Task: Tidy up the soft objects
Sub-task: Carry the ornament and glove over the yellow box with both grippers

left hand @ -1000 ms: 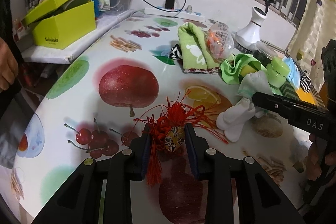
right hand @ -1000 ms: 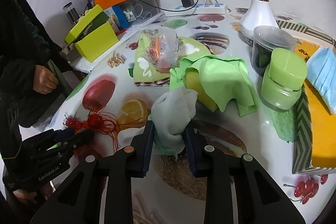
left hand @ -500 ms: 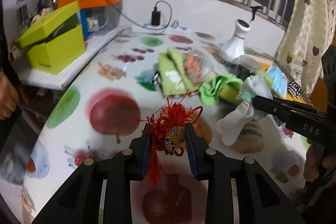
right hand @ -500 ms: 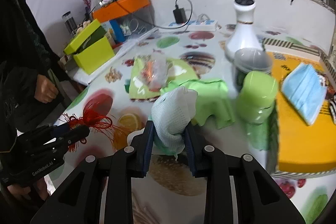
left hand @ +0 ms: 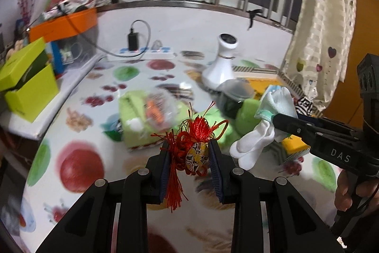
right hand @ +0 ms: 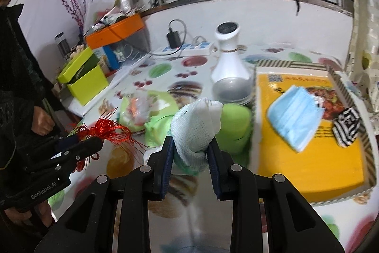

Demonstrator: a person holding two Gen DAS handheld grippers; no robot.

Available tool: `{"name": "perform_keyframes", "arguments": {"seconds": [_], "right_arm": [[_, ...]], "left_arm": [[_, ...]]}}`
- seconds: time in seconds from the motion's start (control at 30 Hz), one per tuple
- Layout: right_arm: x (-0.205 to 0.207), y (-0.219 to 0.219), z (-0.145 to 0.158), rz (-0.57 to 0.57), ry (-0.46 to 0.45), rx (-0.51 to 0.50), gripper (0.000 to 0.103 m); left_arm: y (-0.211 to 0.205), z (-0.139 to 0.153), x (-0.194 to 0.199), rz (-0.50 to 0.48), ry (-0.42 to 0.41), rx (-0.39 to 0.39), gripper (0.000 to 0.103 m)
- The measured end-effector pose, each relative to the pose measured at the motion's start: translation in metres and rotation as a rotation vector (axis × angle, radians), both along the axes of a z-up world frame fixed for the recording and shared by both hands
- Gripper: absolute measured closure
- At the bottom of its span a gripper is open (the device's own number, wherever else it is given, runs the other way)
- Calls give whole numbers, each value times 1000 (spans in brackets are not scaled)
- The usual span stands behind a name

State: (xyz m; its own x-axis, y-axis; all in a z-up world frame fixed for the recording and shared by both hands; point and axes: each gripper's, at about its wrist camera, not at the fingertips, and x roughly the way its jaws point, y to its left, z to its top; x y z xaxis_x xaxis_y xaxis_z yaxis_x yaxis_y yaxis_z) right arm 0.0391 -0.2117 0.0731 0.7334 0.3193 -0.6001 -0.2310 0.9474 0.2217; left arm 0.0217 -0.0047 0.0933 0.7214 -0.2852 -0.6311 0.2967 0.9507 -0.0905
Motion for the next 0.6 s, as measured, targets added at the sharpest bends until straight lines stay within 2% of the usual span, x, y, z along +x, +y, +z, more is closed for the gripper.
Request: {"name": "perform_keyframes", "arguments": {"seconds": [0.6], "right_arm": [[4,-75,19,-151,-39,-14,74]], "left_arm": [[-71,18,29,-125,-33,1,74]]}}
